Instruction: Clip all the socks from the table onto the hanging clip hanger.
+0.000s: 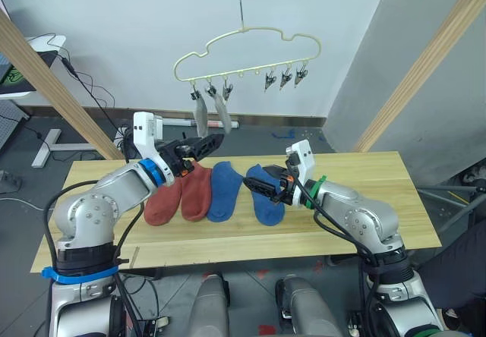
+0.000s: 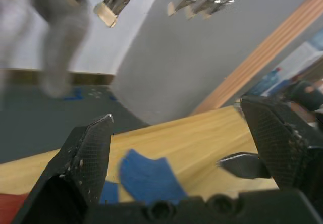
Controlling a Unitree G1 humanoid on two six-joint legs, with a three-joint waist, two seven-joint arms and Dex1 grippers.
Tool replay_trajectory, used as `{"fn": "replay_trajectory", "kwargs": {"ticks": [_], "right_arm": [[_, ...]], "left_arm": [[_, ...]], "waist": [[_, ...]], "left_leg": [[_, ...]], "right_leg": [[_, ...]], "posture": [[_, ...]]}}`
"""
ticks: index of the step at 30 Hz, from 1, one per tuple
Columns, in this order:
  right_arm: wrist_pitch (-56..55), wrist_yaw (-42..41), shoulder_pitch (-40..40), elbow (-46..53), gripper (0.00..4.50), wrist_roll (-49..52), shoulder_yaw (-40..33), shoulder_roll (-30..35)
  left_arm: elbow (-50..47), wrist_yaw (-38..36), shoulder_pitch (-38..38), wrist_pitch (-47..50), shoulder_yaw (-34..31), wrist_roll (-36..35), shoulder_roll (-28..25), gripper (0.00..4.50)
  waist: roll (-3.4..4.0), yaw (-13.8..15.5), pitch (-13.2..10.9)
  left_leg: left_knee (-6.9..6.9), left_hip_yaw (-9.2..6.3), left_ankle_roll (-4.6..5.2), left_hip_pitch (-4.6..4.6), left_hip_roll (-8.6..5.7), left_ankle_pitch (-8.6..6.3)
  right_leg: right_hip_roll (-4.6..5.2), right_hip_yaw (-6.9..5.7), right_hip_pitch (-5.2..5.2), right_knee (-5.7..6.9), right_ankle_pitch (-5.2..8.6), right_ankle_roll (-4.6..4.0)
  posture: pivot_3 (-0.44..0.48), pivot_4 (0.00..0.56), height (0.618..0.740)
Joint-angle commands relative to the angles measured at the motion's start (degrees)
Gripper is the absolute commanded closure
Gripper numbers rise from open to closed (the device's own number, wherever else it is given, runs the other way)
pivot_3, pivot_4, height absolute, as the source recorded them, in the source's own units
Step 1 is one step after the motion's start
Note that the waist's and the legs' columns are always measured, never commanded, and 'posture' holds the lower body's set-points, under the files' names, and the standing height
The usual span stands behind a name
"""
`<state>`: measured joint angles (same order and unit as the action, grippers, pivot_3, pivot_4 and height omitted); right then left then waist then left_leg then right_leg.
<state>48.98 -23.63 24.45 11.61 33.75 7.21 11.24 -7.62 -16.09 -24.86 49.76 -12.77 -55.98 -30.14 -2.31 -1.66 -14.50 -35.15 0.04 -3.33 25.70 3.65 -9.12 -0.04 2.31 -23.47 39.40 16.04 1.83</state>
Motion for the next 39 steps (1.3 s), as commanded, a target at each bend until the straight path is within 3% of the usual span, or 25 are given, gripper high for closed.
{"fn": "replay_trajectory", "kwargs": {"ticks": [1,3,7,18,23,37,39], "right_arm": [[-3.81,0.56,0.04,4.50,0.03,-2.42,-1.78,1.59],[-4.73,1.30,-0.79,7.30,0.03,-2.70,-3.13,2.28],[-7.50,0.37,-1.75,11.34,0.03,-4.06,-4.33,4.34],[-9.77,2.05,-0.67,13.87,0.03,-4.43,-5.96,4.66],[-9.90,2.63,0.12,14.51,0.00,-4.38,-5.99,4.29],[-10.32,1.50,1.93,16.22,0.00,-2.47,-7.48,4.30],[-10.07,2.04,2.39,16.22,0.00,-2.58,-7.28,4.01]], "left_arm": [[-0.25,-0.98,-1.84,-8.83,5.07,12.65,-0.99,0.00],[-0.57,-2.22,-2.19,-13.40,8.76,19.22,-1.08,0.00],[-0.53,-2.09,-3.04,-20.27,12.38,27.71,0.96,0.00],[6.36,-6.45,-6.99,-29.13,8.59,29.33,9.48,0.00],[11.39,-5.86,-8.86,-35.48,9.75,35.02,11.07,1.45],[19.47,-6.31,-10.86,-44.76,9.29,39.84,16.39,1.45],[19.60,-6.37,-10.77,-45.06,9.14,40.07,16.49,1.79]], "waist": [[0.01,0.07,-0.01],[0.00,0.03,0.00],[0.00,0.04,0.00],[0.00,-0.25,0.00],[0.00,-0.22,0.00],[0.00,-0.30,0.00],[0.00,-0.43,0.00]], "left_leg": [[0.00,0.00,0.00,0.02,0.00,0.00],[0.00,0.03,0.00,0.03,-0.01,0.00],[0.03,0.03,0.00,0.07,-0.01,0.00],[0.03,0.04,0.01,0.06,0.00,0.00],[0.03,0.03,0.02,0.07,-0.01,0.01],[0.02,0.03,0.03,0.07,-0.01,0.01],[0.02,0.03,0.03,0.07,-0.01,0.01]], "right_leg": [[0.00,0.00,-0.02,0.00,0.00,0.00],[0.01,0.03,-0.03,-0.03,0.00,0.00],[0.02,0.02,-0.05,-0.08,0.00,0.00],[0.00,0.03,-0.04,-0.07,0.00,0.00],[0.00,0.02,-0.04,-0.07,0.00,0.00],[0.00,0.01,-0.02,-0.07,-0.01,0.00],[0.00,0.01,-0.02,-0.07,-0.01,0.00]], "posture": [[-0.012,0.206,0.740],[-0.017,0.189,0.740],[-0.035,0.205,0.740],[-0.056,0.218,0.740],[-0.061,0.223,0.740],[-0.094,0.222,0.740],[-0.113,0.222,0.740]]}}
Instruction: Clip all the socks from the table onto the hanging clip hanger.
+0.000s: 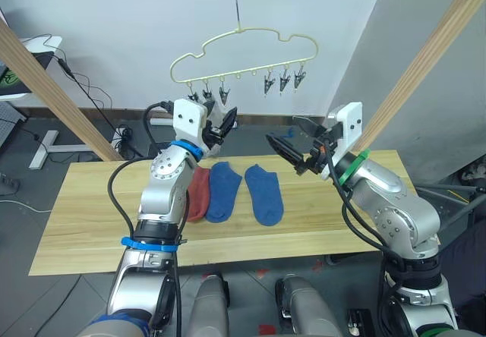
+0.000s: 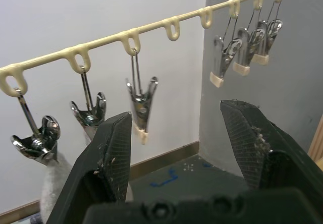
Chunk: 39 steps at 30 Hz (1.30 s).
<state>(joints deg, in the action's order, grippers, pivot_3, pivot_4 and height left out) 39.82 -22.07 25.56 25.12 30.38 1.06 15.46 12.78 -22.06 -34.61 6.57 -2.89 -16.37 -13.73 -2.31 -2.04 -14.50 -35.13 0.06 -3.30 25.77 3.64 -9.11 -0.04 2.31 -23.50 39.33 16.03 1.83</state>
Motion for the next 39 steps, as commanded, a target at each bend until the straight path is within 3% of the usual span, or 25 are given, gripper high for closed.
{"fn": "replay_trajectory", "kwargs": {"ticks": [1,39], "right_arm": [[-0.77,0.69,1.47,2.76,0.00,0.70,-0.99,-0.29],[-3.44,1.18,1.11,1.55,0.00,-1.28,-1.73,0.30]], "left_arm": [[-0.74,-0.42,-0.99,-1.80,-0.78,0.46,0.10,2.00],[5.38,2.05,-3.36,-3.50,-1.41,3.89,1.70,2.00]], "waist": [[0.00,-0.18,0.00],[0.00,-1.21,0.00]], "left_leg": [[0.00,0.00,0.00,0.00,0.00,0.00],[-0.01,0.00,0.00,-0.01,-0.01,0.00]], "right_leg": [[0.00,0.00,0.00,0.00,0.00,0.00],[0.00,0.01,0.00,0.04,0.00,0.01]], "posture": [[-0.119,0.221,0.740],[-0.100,0.228,0.740]]}}
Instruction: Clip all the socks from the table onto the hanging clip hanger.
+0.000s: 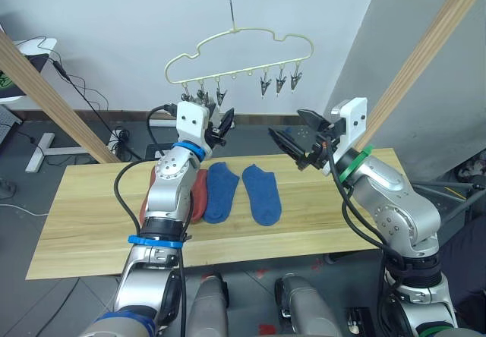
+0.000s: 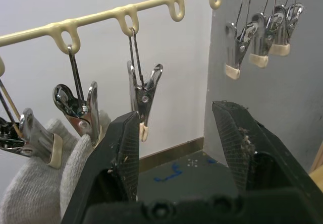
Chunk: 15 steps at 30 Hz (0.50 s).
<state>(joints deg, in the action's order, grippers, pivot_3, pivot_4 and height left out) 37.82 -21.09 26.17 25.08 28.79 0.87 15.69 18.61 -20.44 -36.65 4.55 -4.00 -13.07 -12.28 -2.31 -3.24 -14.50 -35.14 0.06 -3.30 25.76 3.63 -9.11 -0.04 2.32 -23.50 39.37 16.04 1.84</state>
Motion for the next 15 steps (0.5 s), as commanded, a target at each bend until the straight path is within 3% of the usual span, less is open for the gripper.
{"fn": "replay_trajectory", "kwargs": {"ticks": [1,15], "right_arm": [[-1.38,0.20,0.46,1.77,0.00,0.40,-1.45,-0.03],[-0.85,0.33,0.73,2.19,0.00,0.66,-1.30,-0.43]], "left_arm": [[-0.10,0.64,-1.50,-1.69,-0.39,0.82,0.30,2.00],[7.86,1.74,-6.98,-6.87,-1.19,2.32,0.77,2.00]], "waist": [[0.00,-0.01,0.00],[0.00,0.02,0.00]], "left_leg": [[0.00,0.00,0.00,0.00,0.00,0.00],[0.00,0.01,0.00,0.00,0.00,0.00]], "right_leg": [[0.00,0.00,0.00,0.00,0.00,0.00],[0.00,0.00,0.00,0.00,0.00,0.00]], "posture": [[-0.100,0.228,0.740],[-0.098,0.231,0.740]]}}
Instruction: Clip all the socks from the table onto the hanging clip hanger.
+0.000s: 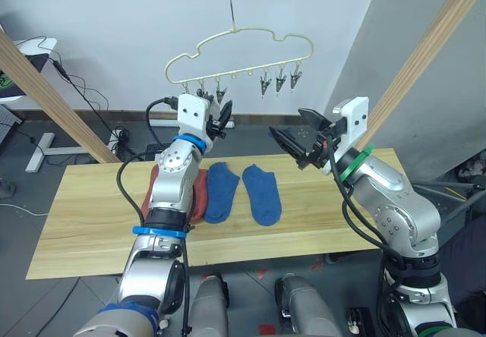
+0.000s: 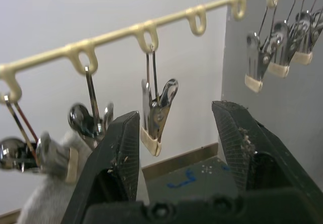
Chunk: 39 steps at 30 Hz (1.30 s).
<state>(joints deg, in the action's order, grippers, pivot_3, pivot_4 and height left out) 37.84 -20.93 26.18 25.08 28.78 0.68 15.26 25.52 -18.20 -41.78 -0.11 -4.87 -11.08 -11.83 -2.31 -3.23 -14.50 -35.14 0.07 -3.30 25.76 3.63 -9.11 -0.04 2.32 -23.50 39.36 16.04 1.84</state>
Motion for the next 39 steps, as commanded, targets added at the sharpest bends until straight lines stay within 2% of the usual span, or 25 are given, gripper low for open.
{"fn": "replay_trajectory", "kwargs": {"ticks": [1,17,36,39], "right_arm": [[-0.79,0.24,0.63,2.35,0.00,0.74,-1.13,-0.03],[0.11,1.46,0.59,3.11,0.00,0.76,-1.45,0.17],[-0.18,2.49,0.55,2.83,0.00,0.87,-1.75,0.14],[-0.35,2.58,0.63,2.52,0.00,0.82,-1.76,-0.09]], "left_arm": [[1.50,-0.55,-2.23,-2.55,-0.30,0.33,0.43,2.00],[10.09,-1.68,-7.70,-7.39,-0.55,0.35,1.36,2.00],[12.95,-0.79,-9.41,-9.27,-1.14,0.54,1.68,2.00],[13.31,-0.63,-9.73,-9.39,-1.47,0.42,1.77,2.53]], "waist": [[0.00,0.00,0.00],[0.00,-0.04,-0.01],[0.00,-0.04,-0.01],[0.00,-0.04,-0.01]], "left_leg": [[0.00,0.00,0.00,0.00,0.00,0.00],[0.01,0.00,0.00,0.01,0.00,0.00],[0.02,0.01,0.00,0.01,0.00,0.00],[0.02,0.02,0.00,0.01,0.00,0.00]], "right_leg": [[0.00,0.00,0.00,0.00,0.00,0.00],[0.00,0.00,0.00,-0.01,0.03,0.04],[0.00,0.00,0.00,-0.04,0.04,0.07],[0.00,0.01,0.00,-0.04,0.04,0.07]], "posture": [[-0.099,0.225,0.740],[-0.120,0.235,0.740],[-0.123,0.237,0.740],[-0.120,0.239,0.740]]}}
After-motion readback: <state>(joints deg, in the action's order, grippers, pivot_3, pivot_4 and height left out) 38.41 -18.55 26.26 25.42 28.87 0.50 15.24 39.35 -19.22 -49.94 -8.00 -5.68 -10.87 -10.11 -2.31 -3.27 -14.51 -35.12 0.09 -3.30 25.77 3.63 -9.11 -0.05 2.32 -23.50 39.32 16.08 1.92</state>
